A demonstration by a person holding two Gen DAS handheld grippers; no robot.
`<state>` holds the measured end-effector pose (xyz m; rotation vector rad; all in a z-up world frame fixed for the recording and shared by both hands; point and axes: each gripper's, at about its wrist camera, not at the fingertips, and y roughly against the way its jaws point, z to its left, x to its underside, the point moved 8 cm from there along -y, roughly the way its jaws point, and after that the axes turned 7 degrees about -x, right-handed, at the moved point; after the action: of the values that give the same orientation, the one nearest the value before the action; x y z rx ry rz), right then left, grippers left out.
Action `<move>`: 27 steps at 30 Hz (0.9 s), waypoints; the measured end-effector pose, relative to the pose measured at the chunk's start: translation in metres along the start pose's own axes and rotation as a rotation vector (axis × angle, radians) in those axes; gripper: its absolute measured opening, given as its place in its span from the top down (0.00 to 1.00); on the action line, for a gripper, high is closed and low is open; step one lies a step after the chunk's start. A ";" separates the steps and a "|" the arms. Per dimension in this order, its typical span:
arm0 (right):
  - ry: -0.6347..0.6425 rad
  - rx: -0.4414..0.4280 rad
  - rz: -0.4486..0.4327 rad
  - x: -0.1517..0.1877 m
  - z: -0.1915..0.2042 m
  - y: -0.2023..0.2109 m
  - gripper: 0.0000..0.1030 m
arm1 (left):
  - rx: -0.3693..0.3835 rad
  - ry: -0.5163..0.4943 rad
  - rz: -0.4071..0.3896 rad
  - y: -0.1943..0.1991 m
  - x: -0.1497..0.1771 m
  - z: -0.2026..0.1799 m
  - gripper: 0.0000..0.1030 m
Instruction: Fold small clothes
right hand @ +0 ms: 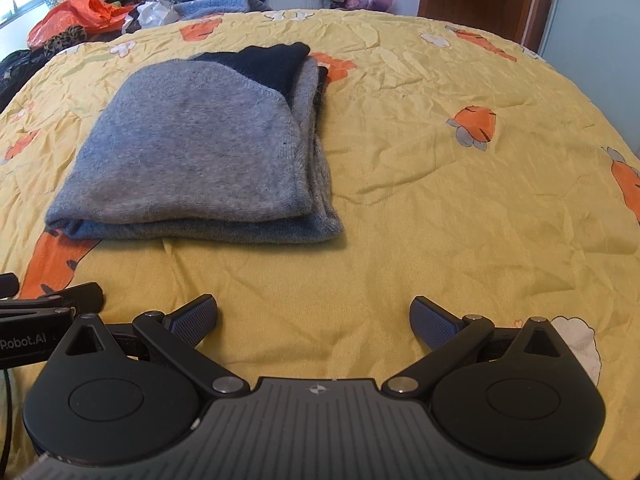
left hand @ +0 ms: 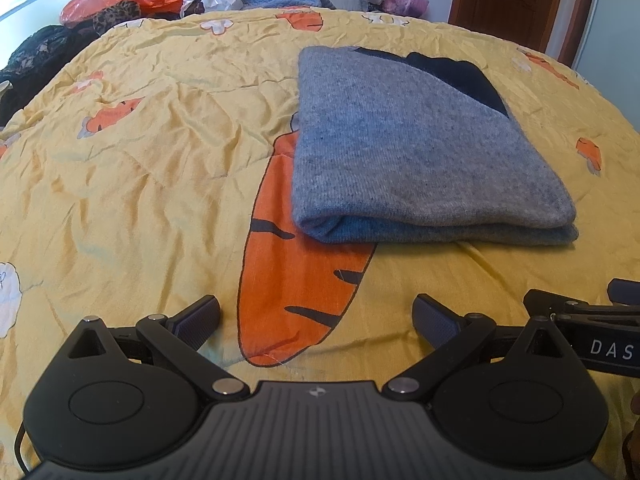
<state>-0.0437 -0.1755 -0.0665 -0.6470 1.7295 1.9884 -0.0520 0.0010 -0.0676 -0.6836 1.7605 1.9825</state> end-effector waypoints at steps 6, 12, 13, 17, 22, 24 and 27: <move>0.024 -0.003 -0.015 0.000 0.005 0.008 0.01 | 0.014 0.000 -0.004 0.009 -0.001 0.000 0.00; -0.002 -0.008 -0.015 -0.001 0.001 0.010 0.01 | 0.020 -0.004 -0.006 0.013 -0.001 -0.001 0.00; -0.004 -0.007 -0.016 -0.002 0.001 0.010 0.01 | 0.021 -0.003 -0.005 0.013 -0.001 0.000 0.00; -0.006 -0.009 -0.017 -0.001 0.001 0.010 0.01 | 0.021 -0.001 -0.004 0.013 -0.001 0.000 0.00; -0.005 -0.012 -0.016 -0.001 0.001 0.011 0.01 | 0.023 -0.002 -0.003 0.013 -0.001 0.000 0.00; -0.010 -0.014 -0.015 -0.001 0.001 0.011 0.01 | 0.024 -0.002 -0.001 0.013 -0.001 0.000 0.00; -0.016 -0.014 -0.016 -0.001 0.000 0.011 0.01 | 0.024 -0.001 -0.001 0.014 -0.001 0.000 0.00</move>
<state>-0.0492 -0.1769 -0.0574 -0.6458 1.6979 1.9915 -0.0596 -0.0009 -0.0565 -0.6754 1.7796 1.9578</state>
